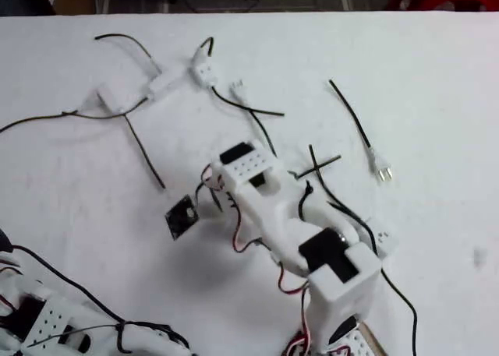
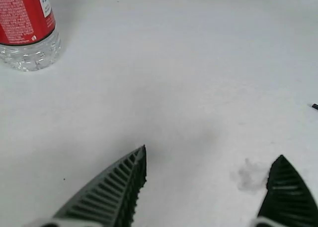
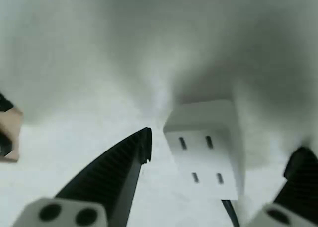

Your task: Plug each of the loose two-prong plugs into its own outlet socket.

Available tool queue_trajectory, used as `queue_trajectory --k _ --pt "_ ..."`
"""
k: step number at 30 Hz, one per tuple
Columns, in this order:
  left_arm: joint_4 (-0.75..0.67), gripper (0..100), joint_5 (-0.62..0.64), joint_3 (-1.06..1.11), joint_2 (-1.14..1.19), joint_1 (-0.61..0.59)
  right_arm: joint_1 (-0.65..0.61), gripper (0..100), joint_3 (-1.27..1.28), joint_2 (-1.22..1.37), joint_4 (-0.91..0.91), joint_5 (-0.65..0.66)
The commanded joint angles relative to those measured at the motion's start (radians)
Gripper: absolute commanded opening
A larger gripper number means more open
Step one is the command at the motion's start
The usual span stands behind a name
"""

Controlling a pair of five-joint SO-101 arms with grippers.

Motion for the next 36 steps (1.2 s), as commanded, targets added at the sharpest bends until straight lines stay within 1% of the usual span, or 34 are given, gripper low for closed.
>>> queue_trajectory --k 1,6,7,9,11,13,15,19,21,25,29,32,34,36 --pt "-0.008 38 -0.003 -0.003 -0.015 0.005 0.002 27.9 0.044 -0.038 -0.09 -0.023" --pt "-0.008 38 -0.003 -0.003 -0.015 0.005 0.05 7.4 0.054 -0.039 -0.145 -0.025" --pt "-0.008 38 -0.003 -0.003 -0.015 0.005 0.054 5.5 0.054 -0.042 -0.151 -0.026" --pt "-0.008 38 -0.003 -0.003 -0.015 0.005 0.056 6.2 0.052 -0.05 -0.151 -0.06" --pt "-0.008 38 -0.003 -0.003 -0.015 0.005 0.047 7.0 0.018 -0.048 -0.151 -0.166" --pt "-0.008 38 -0.003 -0.003 -0.015 0.005 0.021 6.9 -0.044 -0.041 -0.151 -0.318" --pt "-0.008 38 -0.003 -0.003 -0.015 0.005 -0.013 7.0 -0.121 -0.039 -0.15 -0.503" --pt "-0.008 38 -0.003 -0.003 -0.015 0.005 -0.101 7.0 -0.279 -0.039 -0.151 -0.942" --pt "-0.008 38 -0.003 -0.003 -0.015 0.005 -0.122 7.0 -0.358 -0.03 -0.154 -1.155" --pt "-0.008 38 -0.003 -0.003 -0.015 0.005 -0.105 7.0 -0.497 0.061 -0.196 -1.602" --pt "-0.008 38 -0.003 -0.002 -0.015 0.005 -0.062 7.0 -0.609 0.237 -0.272 -2.001" --pt "-0.008 38 -0.003 -0.002 -0.015 0.005 -0.048 7.0 -0.721 0.377 -0.318 -2.205" --pt "-0.008 38 -0.003 -0.002 -0.015 0.005 -0.048 7.0 -0.815 0.458 -0.315 -2.302" --pt "-0.008 38 -0.003 -0.002 -0.015 0.005 -0.059 7.1 -0.888 0.522 -0.312 -2.361"
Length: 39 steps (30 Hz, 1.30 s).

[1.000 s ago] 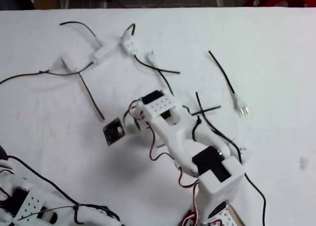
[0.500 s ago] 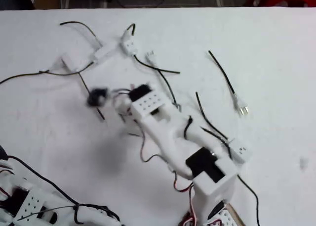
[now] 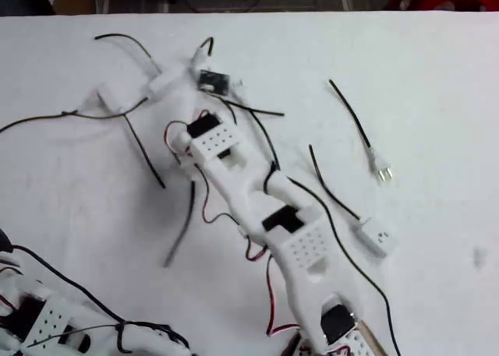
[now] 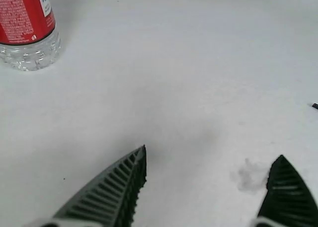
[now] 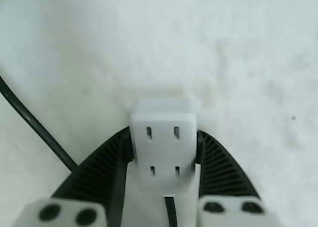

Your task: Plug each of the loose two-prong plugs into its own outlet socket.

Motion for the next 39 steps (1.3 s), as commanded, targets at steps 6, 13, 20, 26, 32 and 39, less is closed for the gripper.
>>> queue_trajectory --k 6,13,20,26,32,39 --pt "-0.006 38 -0.003 -0.003 -0.015 0.007 -0.036 25.8 -0.338 0.177 0.101 -0.126" --pt "0.002 38 -0.006 -0.003 -0.015 0.044 0.044 42.2 -0.617 0.17 0.335 -0.072" --pt "0.032 38 -0.11 -0.011 -0.012 0.137 0.206 42.2 -1.045 0.097 0.581 0.327" --pt "0.129 38 -0.203 -0.066 -0.01 0.282 0.423 42.2 -1.229 0.047 0.651 0.509" --pt "0.391 38 -0.226 -0.269 -0.008 0.561 0.688 42.2 -1.082 0.015 0.654 0.555" --pt "0.554 37 -0.141 -0.508 -0.007 0.938 0.894 42.2 -0.76 0.013 0.654 0.562"
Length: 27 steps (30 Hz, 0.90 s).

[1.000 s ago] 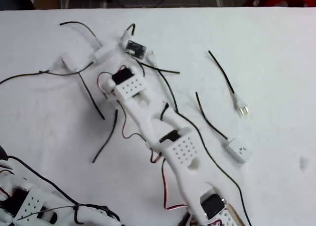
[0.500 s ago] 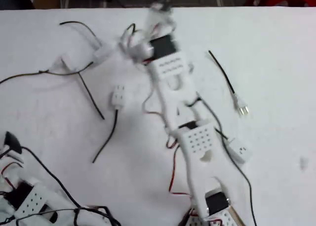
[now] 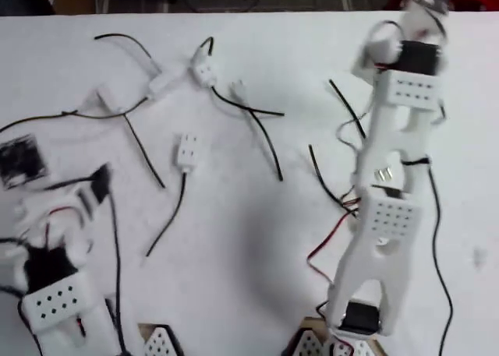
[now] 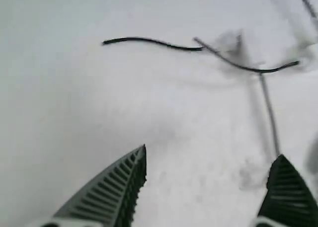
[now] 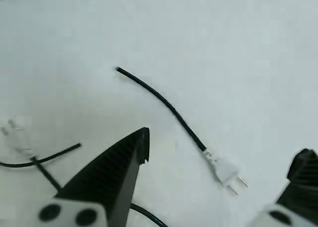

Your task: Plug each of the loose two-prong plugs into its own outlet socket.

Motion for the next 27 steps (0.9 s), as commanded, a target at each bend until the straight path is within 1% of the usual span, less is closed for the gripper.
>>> queue_trajectory --k 1,4,6,9,12,14,17,20,22,23,25,27 --pt "0.011 34 0.057 -0.12 -0.007 0.206 0.068 42.2 0.173 -0.064 0.004 0.011" --pt "-0.052 25 0.061 -0.15 0.007 0.39 0.077 42.2 0.341 -0.064 0.002 0.012" --pt "-0.089 21 0.061 -0.192 0.065 0.47 0.07 42.2 0.428 -0.064 0.002 0.012" --pt "-0.092 21 0.061 -0.316 0.24 0.513 0.047 42.2 0.548 -0.056 0.002 0.011" --pt "-0.074 22 0.06 -0.502 0.499 0.519 0.004 42.2 0.664 -0.053 -0.002 0.011" --pt "-0.026 23 0.06 -0.669 0.682 0.53 -0.028 42.2 0.715 -0.056 -0.015 0.011" --pt "0.092 23 0.061 -0.953 0.941 0.579 -0.068 42.2 0.749 -0.056 -0.007 0.011" --pt "0.224 23 0.068 -1.241 1.184 0.665 -0.116 42.2 0.812 -0.051 -0.024 0.005" --pt "0.322 23 0.071 -1.433 1.334 0.727 -0.151 42.2 0.872 -0.051 -0.076 0.005" --pt "0.367 23 0.086 -1.53 1.409 0.75 -0.165 42.2 0.901 -0.051 -0.107 0.005" --pt "0.454 23 0.155 -1.714 1.55 0.78 -0.18 42.2 0.961 -0.053 -0.165 0.002" --pt "0.512 23 0.216 -1.892 1.687 0.788 -0.176 42.2 0.985 -0.068 -0.179 0.002"
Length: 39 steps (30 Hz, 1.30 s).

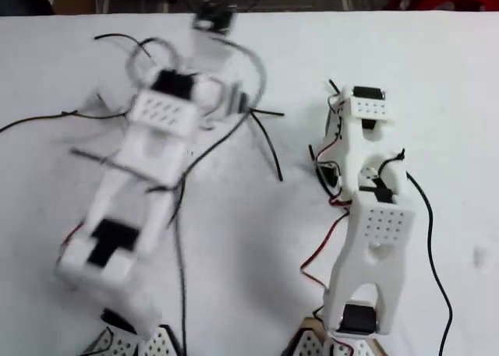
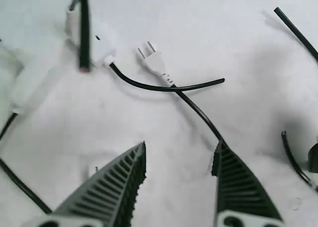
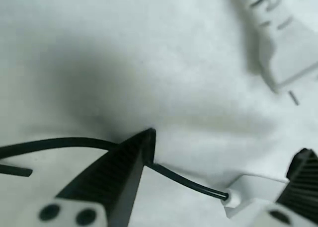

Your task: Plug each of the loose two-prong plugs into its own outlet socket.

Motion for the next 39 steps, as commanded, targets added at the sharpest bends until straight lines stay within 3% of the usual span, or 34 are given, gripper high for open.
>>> queue_trajectory --k 1,9,15,28,36,39 --pt "0.104 23 0.104 -0.407 0.245 0.028 -0.036 42.2 0.041 -0.015 -0.042 0.0" --pt "0.123 33 0.347 -0.977 0.719 0.01 -0.013 42.2 0.041 -0.016 -0.045 -0.066" --pt "0.164 30 0.413 -1.318 0.929 0.013 -0.018 42.2 0.041 -0.015 -0.045 -0.063" --pt "0.18 26 0.417 -1.28 1.09 -0.001 -0.019 42.2 0.044 -0.013 -0.045 -0.066" --pt "0.23 26 0.512 -1.283 1.106 0.001 -0.019 42.2 0.037 0.007 -0.044 -0.066" --pt "0.236 21 0.514 -1.289 1.148 0.002 -0.019 42.2 0.037 0.007 -0.044 -0.068"
